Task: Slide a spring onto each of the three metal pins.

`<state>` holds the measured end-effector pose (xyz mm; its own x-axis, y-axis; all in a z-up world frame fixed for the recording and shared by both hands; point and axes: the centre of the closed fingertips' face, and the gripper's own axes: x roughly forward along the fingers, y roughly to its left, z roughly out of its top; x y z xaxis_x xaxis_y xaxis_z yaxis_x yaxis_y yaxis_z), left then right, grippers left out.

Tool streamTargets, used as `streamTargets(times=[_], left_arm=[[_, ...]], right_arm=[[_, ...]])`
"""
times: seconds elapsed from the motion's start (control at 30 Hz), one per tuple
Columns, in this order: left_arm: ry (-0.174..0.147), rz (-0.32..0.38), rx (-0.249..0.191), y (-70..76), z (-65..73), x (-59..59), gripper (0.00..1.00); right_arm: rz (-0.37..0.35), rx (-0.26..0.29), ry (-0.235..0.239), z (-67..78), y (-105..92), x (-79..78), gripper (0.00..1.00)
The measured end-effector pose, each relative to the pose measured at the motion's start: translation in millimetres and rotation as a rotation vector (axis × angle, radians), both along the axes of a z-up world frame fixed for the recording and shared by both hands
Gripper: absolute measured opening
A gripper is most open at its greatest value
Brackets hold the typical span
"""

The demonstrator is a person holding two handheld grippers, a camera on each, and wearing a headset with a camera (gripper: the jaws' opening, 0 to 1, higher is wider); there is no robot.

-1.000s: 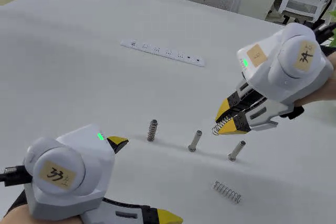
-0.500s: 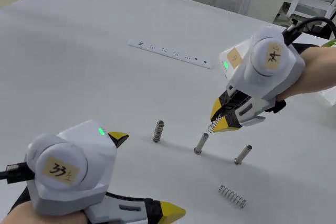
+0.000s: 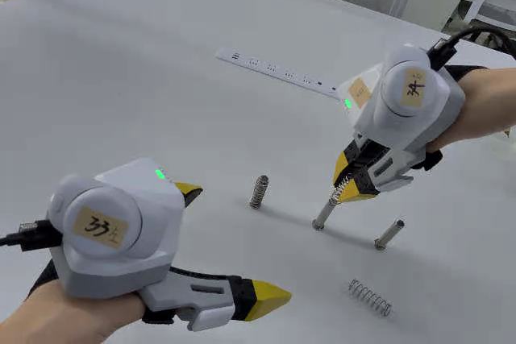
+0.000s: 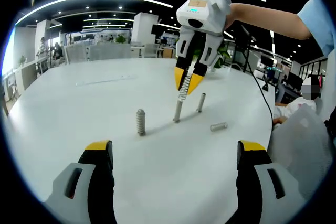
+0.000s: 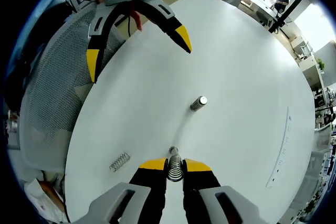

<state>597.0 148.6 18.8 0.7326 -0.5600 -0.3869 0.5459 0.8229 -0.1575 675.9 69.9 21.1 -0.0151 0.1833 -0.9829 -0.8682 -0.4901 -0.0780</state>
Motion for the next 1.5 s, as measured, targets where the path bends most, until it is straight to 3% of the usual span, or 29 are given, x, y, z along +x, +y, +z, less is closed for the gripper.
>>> streamTargets(times=[0.37, 1.17, 1.5], left_arm=[[0.015, -0.005, -0.004, -1.3, -4.1, -0.5, 0.96], [0.042, -0.006, -0.004, -0.1, -11.1, -1.4, 0.94], [0.044, -0.002, -0.008, 0.6, -11.0, -2.8, 0.94]], right_arm=[[0.015, -0.021, 0.006, -9.0, 0.0, 2.8, 0.07], [0.002, -0.089, 0.037, -54.8, -0.4, 11.1, 0.08], [-0.008, -0.093, 0.039, -64.5, -1.3, 9.6, 0.08]])
